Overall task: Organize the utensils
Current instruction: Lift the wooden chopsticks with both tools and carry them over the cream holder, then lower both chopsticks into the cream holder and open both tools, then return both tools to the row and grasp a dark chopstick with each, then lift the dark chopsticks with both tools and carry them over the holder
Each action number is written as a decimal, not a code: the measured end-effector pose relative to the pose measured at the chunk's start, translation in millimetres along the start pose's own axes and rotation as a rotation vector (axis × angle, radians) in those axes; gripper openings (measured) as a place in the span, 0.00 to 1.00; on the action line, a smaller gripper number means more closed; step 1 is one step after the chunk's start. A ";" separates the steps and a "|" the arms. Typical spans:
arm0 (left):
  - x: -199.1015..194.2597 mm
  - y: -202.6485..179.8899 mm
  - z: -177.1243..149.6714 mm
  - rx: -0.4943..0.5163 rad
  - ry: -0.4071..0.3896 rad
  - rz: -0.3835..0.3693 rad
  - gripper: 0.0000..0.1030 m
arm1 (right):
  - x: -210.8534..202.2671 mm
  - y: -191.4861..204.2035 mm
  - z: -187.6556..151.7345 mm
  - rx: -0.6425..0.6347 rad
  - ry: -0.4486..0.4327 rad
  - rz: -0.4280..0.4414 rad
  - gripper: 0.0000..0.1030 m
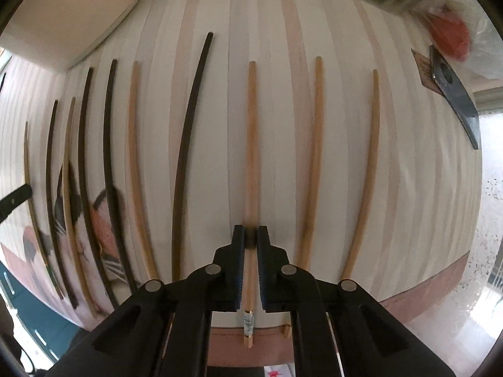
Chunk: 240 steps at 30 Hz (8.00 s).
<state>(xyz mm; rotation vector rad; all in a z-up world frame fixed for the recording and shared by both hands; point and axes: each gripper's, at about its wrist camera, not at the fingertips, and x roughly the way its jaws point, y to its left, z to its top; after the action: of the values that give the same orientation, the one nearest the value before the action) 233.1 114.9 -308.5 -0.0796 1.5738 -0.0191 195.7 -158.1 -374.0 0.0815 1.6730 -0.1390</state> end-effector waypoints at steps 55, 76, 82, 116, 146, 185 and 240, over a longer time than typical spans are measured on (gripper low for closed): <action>-325.6 -58.5 64.4 -0.041 -0.859 -0.134 0.04 | -293.6 16.4 123.5 0.024 -0.699 0.401 0.07; -272.6 -50.4 173.3 -0.152 -0.867 -0.212 0.04 | -293.3 69.3 219.7 0.102 -0.940 0.385 0.07; -253.7 -49.4 181.9 -0.138 -0.841 -0.209 0.04 | -289.3 81.5 219.9 0.070 -0.956 0.396 0.07; -248.2 -72.1 148.9 0.029 -0.724 -0.164 0.04 | -284.4 81.6 211.2 -0.018 -0.826 0.392 0.07; -197.3 -45.1 -3.9 -0.046 -0.659 0.094 1.00 | -241.3 -16.1 71.5 0.080 -0.752 0.301 0.90; 6.9 -29.5 -1.9 0.056 -0.109 0.115 0.05 | -5.7 11.3 61.8 -0.132 -0.069 -0.023 0.06; -302.4 -35.5 -8.5 0.046 -0.813 -0.044 0.02 | -259.0 -6.9 74.2 -0.065 -0.672 0.319 0.05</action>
<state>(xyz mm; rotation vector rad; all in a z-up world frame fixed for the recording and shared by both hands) 226.7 98.1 -4.5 -0.0727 0.7591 -0.0503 295.6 -167.8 -123.9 0.2242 0.9763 0.1217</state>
